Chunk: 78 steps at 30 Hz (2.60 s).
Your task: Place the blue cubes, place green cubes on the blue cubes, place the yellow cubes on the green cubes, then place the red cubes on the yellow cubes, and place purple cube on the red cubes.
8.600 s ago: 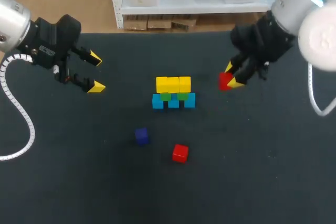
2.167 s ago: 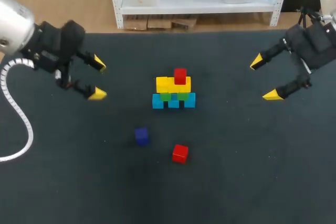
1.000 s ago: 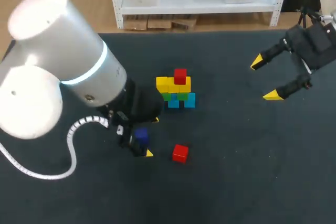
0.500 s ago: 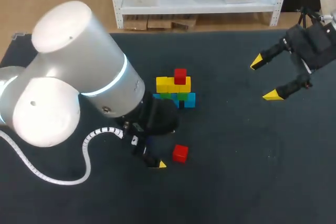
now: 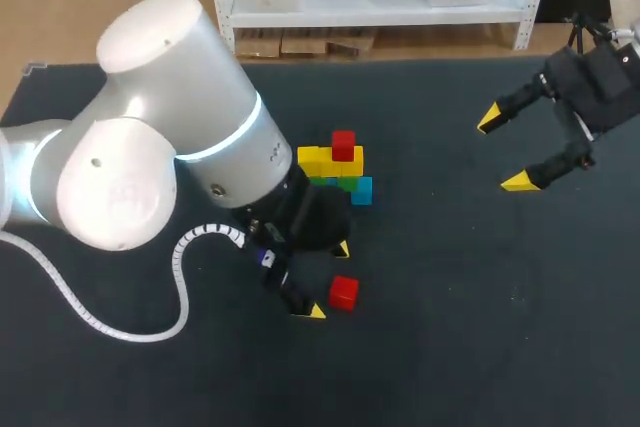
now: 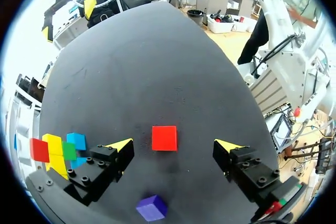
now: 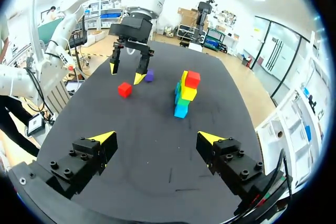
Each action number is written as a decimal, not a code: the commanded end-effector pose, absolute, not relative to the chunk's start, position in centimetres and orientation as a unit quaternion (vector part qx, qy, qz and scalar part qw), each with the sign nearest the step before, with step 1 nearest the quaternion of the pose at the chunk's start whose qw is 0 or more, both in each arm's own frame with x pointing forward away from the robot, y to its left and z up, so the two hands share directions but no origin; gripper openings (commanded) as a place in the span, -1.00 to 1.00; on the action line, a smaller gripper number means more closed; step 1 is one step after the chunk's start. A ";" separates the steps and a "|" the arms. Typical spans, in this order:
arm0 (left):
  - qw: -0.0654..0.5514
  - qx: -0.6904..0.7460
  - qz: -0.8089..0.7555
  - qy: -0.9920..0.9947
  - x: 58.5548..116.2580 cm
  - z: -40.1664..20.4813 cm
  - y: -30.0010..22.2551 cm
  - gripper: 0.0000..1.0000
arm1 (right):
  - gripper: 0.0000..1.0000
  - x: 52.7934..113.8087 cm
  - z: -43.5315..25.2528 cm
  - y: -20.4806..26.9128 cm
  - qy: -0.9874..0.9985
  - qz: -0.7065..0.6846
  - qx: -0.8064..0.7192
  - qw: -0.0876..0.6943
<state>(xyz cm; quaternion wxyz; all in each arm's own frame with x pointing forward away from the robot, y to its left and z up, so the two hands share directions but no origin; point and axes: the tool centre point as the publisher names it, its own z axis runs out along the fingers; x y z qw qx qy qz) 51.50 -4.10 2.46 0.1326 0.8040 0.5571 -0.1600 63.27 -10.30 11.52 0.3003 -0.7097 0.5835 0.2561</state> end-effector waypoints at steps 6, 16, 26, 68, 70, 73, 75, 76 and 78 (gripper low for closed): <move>0.126 0.804 -0.168 0.556 51.7 1.5 -5.2 1.00 | 1.00 63.3 11.5 -10.3 0.583 0.257 -0.710 0.301; 0.126 0.791 -0.165 0.575 52.1 0.7 -5.8 0.36 | 1.00 63.3 11.5 -10.3 0.583 0.257 -0.710 0.301; 0.124 0.786 -0.159 0.585 52.2 0.4 -5.6 -1.00 | 1.00 63.3 11.5 -10.3 0.583 0.257 -0.710 0.301; 0.194 0.705 -0.108 0.674 66.0 11.6 -0.5 -1.00 | 1.00 63.3 11.5 -10.3 0.583 0.257 -0.710 0.301; 0.191 0.705 -0.110 0.674 66.4 11.5 -0.8 -1.00 | 1.00 63.3 11.5 -10.3 0.583 0.257 -0.710 0.301; 0.188 0.705 -0.110 0.675 67.0 11.4 -1.1 -1.00 | 1.00 63.3 11.5 -10.3 0.583 0.257 -0.710 0.301; 0.186 0.708 -0.103 0.674 67.3 11.3 -1.3 -1.00 | 1.00 63.3 11.5 -10.3 0.583 0.257 -0.710 0.301; 0.186 0.708 -0.103 0.674 67.5 11.3 -1.4 -1.00 | 1.00 63.3 11.5 -10.3 0.583 0.257 -0.710 0.301; 0.186 0.708 -0.101 0.673 67.8 11.3 -1.5 -1.00 | 1.00 63.3 11.5 -10.3 0.583 0.257 -0.710 0.301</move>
